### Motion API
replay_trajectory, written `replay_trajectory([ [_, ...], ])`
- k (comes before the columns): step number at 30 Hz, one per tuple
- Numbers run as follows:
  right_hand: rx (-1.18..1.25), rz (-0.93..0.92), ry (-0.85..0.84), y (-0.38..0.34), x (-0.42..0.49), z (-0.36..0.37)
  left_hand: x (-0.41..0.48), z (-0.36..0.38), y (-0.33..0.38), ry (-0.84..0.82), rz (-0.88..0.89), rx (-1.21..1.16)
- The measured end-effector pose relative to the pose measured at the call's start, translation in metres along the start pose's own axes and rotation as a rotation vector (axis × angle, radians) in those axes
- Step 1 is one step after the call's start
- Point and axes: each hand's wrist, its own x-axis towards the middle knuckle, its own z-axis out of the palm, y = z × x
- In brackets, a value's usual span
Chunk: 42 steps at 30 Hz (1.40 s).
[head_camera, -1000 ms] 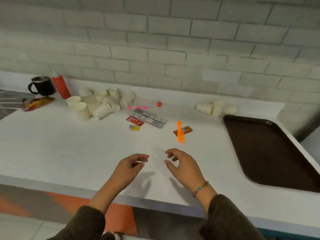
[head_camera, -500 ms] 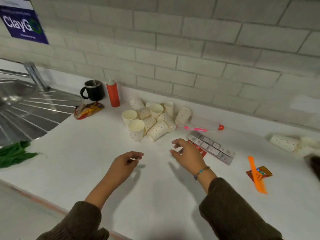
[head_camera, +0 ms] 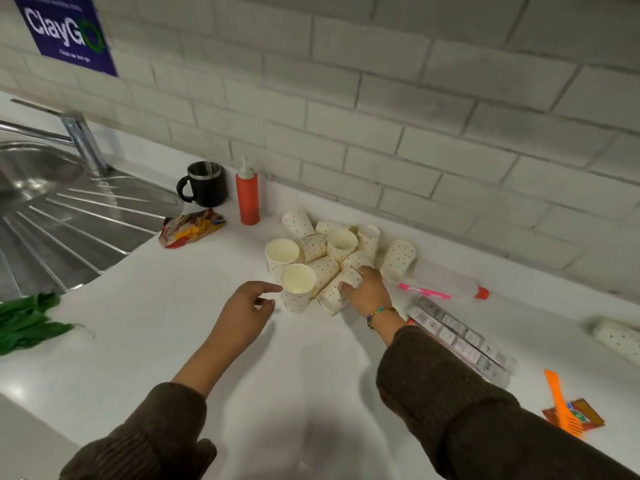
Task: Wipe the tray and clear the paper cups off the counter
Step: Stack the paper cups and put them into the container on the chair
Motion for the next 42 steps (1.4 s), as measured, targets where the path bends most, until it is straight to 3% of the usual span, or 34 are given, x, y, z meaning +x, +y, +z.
replay_trajectory([
  [5, -0.068, 0.058, -0.009, -0.004, 0.009, 0.016, 0.035, 0.001, 0.01, 0.018, 0.038, 0.104],
  [8, 0.036, 0.113, -0.039, -0.003, 0.009, 0.023, 0.058, 0.008, 0.014, -0.009, 0.026, 0.198],
  [12, 0.105, 0.031, -0.056, -0.002, 0.01, 0.012, 0.083, 0.02, 0.014, -0.041, -0.004, 0.347],
  [15, 0.107, -0.107, 0.035, -0.014, 0.01, -0.015, 0.098, 0.024, 0.007, -0.099, -0.077, 0.463],
  [18, -0.064, -0.284, 0.251, -0.032, 0.021, -0.042, 0.101, 0.026, -0.001, -0.179, -0.159, 0.514],
  [21, -0.197, -0.401, 0.388, -0.048, 0.038, -0.05, 0.094, 0.029, -0.008, -0.157, -0.14, 0.541],
  [24, -0.384, -0.397, 0.341, -0.053, 0.058, -0.041, 0.079, 0.024, -0.007, -0.082, -0.132, 0.474],
  [28, -0.55, -0.347, 0.151, -0.04, 0.081, -0.016, 0.049, 0.003, -0.005, 0.018, -0.118, 0.29],
  [33, -0.412, -0.264, -0.047, -0.031, 0.09, 0.011, 0.017, -0.024, -0.008, 0.095, -0.122, 0.124],
  [36, -0.33, -0.294, 0.003, -0.032, 0.084, 0.017, -0.003, -0.037, -0.006, 0.15, -0.145, -0.025],
  [42, 0.125, -0.657, 0.282, -0.046, 0.006, 0.001, -0.05, -0.047, 0.023, 0.2, -0.056, -0.385],
])
